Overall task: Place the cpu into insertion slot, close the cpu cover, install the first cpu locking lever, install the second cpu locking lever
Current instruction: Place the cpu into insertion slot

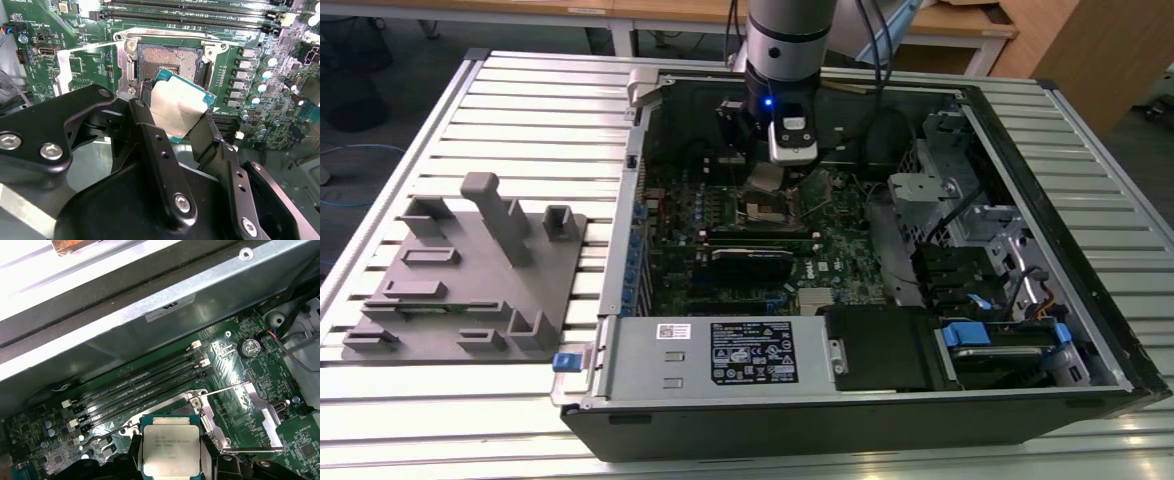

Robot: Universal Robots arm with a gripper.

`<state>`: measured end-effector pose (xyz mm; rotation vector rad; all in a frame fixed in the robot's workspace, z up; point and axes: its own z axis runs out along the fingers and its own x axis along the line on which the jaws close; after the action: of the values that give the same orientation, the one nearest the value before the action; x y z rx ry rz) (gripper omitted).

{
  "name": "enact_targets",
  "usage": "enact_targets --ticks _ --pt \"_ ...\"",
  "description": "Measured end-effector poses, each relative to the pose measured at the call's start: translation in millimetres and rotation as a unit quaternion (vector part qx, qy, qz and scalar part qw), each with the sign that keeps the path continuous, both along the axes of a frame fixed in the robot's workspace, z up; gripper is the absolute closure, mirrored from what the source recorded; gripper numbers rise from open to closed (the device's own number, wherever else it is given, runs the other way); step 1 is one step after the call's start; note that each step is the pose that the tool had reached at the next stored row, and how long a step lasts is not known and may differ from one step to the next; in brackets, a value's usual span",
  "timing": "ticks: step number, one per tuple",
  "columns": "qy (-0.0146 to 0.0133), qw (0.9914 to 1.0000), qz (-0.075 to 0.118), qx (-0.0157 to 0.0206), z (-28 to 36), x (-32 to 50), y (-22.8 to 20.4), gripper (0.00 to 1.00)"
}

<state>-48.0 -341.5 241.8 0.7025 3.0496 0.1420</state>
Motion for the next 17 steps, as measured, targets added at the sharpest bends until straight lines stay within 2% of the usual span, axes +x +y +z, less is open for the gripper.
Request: enact_targets --ticks 13,17 --pt "0.0 1.0 -0.003 0.0 0.0 0.0 0.0 0.46" --pt "0.0 0.99989 -0.015 0.0 0.0 0.0 0.0 0.46"
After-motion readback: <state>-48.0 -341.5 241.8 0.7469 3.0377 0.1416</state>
